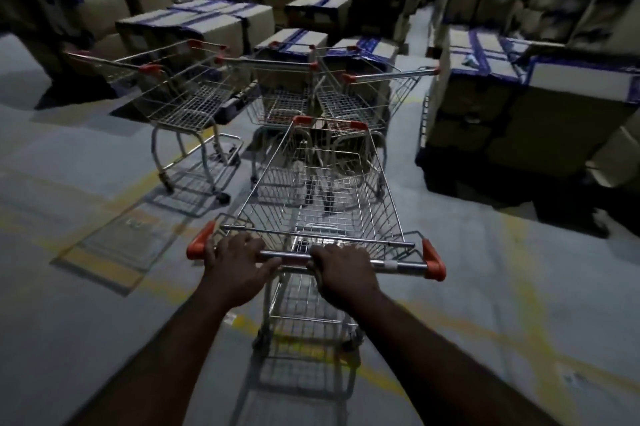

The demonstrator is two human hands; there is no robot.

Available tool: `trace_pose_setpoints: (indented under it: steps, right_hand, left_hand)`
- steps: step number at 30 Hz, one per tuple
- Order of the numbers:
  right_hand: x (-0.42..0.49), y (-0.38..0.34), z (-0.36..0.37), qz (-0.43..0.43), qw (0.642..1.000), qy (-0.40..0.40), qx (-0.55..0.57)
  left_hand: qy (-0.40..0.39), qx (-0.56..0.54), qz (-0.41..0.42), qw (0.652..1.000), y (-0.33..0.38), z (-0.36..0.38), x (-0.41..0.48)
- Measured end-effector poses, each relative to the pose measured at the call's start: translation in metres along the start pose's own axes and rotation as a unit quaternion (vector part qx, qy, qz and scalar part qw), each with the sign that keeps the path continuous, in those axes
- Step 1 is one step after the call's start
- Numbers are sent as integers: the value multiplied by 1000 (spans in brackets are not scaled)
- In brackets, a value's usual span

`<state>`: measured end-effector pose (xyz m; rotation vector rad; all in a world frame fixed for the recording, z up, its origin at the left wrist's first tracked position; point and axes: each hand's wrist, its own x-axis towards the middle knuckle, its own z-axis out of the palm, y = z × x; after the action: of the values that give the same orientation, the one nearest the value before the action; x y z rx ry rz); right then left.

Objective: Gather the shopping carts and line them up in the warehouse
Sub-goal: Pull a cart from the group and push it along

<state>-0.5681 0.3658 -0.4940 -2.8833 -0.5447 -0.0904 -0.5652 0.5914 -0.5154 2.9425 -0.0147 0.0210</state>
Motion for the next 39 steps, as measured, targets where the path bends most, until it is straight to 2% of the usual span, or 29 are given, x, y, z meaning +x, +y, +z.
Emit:
trace_pose_setpoints:
  steps: [6, 10, 16, 21, 27, 31, 39]
  right_hand:
    - [24, 33, -6, 14, 1000, -20, -5]
    - [54, 61, -16, 35, 998, -27, 33]
    - [71, 130, -21, 79, 996, -11, 27]
    - [102, 197, -26, 132, 991, 22, -11]
    - [145, 262, -34, 274, 959, 9, -64]
    - [182, 306, -39, 377, 925, -17, -28]
    - [229, 401, -57, 408, 913, -18, -10]
  left_hand:
    - [-53, 25, 64, 996, 15, 5, 73]
    - [-47, 22, 101, 994, 38, -6, 133]
    - [-69, 29, 150, 986, 105, 8, 192]
    - [-56, 23, 182, 981, 161, 25, 257]
    - [-111, 38, 236, 965, 227, 37, 342]
    - [-127, 53, 277, 951, 267, 44, 401]
    - [-113, 44, 310, 943, 341, 54, 481]
